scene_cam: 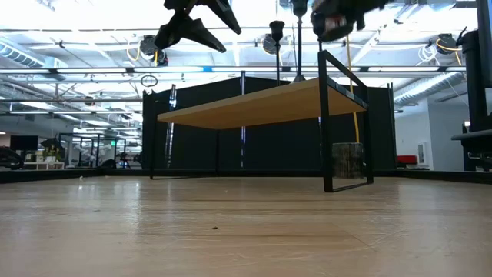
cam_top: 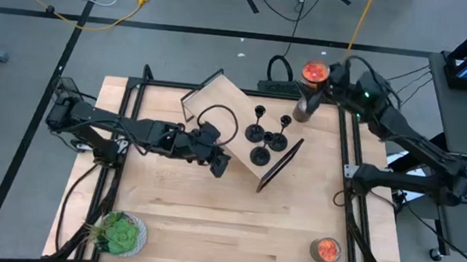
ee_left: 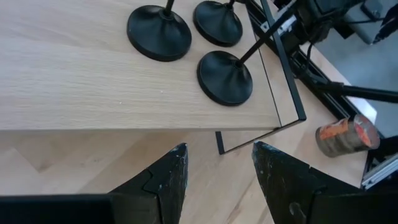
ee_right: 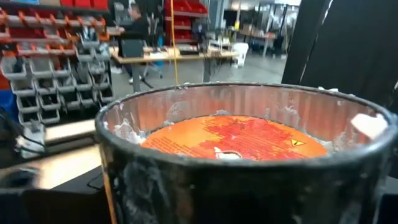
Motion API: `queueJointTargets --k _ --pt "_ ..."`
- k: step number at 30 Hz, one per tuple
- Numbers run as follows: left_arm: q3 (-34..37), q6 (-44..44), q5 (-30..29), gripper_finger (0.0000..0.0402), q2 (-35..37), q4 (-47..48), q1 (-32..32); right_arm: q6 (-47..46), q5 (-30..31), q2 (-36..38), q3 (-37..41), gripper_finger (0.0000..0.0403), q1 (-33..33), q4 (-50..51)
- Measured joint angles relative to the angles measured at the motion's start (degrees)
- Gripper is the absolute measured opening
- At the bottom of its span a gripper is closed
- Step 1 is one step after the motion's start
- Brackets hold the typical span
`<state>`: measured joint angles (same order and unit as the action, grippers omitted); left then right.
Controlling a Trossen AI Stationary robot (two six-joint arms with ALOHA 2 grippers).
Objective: Pick & Place candle stick holders
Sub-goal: Put the left orange scented candle on the shelf
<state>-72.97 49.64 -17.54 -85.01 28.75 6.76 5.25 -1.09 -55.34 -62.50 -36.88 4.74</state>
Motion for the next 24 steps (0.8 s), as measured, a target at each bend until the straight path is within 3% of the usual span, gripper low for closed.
queueJointTargets --k 5,11,17,24 --pt "0.0 1.0 0.0 0.0189 0.0 0.0 0.1 -0.1 -10.8 -5.1 0.0 0.0334 -11.0 -1.9" --pt "0.0 1.5 -0.5 0.0189 0.0 0.1 0.1 -6.2 -31.1 -14.5 0.0 0.0334 -21.8 -12.1" --pt "0.0 1.3 -0.5 0.0189 0.0 0.1 0.1 -14.0 -46.9 -25.4 0.0 0.0334 -25.8 -25.6" --pt "0.0 0.6 -0.5 0.0188 0.0 0.2 0.1 -23.5 -56.4 -33.6 0.0 0.0334 -25.8 -38.1"
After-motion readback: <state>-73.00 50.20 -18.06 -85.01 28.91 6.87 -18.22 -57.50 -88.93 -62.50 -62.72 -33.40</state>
